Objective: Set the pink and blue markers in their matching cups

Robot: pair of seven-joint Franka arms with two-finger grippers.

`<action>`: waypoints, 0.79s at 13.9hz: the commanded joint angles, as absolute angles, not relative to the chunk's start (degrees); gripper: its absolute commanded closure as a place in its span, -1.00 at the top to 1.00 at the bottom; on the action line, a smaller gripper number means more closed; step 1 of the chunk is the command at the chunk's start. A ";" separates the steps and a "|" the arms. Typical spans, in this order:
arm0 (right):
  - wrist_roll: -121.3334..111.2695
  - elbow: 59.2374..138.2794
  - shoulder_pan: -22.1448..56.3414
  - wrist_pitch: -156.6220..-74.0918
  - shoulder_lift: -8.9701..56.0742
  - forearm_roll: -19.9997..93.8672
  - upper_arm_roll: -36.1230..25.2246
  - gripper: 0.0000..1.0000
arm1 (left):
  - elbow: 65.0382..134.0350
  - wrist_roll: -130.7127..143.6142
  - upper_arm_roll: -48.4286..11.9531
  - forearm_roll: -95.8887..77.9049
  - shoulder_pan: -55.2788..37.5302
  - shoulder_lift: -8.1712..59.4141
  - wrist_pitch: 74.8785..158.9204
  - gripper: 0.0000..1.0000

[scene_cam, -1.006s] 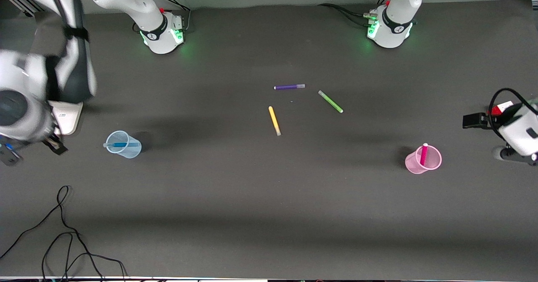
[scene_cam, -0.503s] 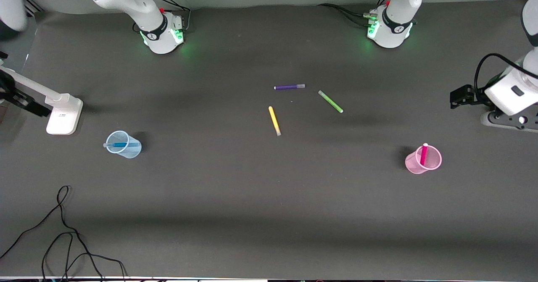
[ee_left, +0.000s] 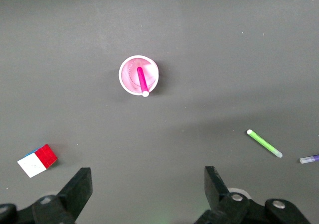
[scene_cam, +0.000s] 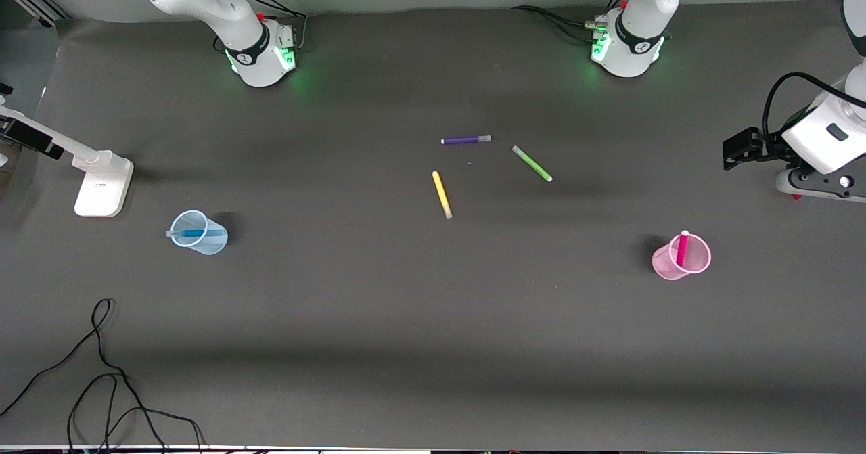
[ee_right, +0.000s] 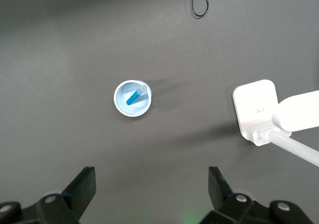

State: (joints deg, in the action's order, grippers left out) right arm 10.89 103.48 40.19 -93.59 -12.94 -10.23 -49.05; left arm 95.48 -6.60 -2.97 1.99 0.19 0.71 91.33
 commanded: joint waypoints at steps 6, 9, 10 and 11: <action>9.75 101.25 43.60 -93.78 -8.89 -8.96 -47.30 0.99 | 94.48 -5.89 -2.29 1.23 -0.18 0.62 89.74 1.00; 10.02 101.25 27.66 -93.78 -6.69 -7.92 -29.34 0.99 | 94.48 -5.89 -3.86 1.06 1.40 0.62 89.82 1.00; 9.85 101.25 22.12 -93.52 -6.59 -6.69 -23.79 0.99 | 94.48 -5.89 -4.13 1.05 1.49 0.62 89.82 1.00; 9.76 101.25 16.75 -93.34 -6.59 -4.77 -17.73 0.99 | 94.48 -5.80 -4.13 1.05 1.15 0.62 89.82 1.00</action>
